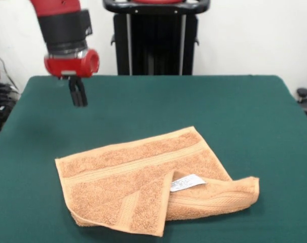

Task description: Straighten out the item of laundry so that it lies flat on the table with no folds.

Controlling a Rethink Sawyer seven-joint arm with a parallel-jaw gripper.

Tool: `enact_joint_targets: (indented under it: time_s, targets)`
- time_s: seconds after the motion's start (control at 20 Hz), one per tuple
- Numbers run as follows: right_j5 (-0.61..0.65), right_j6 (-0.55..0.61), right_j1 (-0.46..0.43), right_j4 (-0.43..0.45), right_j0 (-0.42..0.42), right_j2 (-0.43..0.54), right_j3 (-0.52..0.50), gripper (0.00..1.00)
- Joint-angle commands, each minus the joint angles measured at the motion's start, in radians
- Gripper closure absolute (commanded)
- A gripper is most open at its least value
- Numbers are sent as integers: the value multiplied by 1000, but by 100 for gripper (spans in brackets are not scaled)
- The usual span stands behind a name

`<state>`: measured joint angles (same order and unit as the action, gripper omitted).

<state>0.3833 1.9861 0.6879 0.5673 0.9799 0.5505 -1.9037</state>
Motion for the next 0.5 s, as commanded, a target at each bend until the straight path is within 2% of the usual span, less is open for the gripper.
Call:
enact_joint_targets:
  time_s: [0.05, 0.2, 0.5]
  targets:
    - [166, 1, 247, -130, -136, 117, -106, 100]
    - [207, 4, 260, -164, -192, 112, -51, 100]
    - [258, 13, 217, -199, -295, 66, 65, 100]
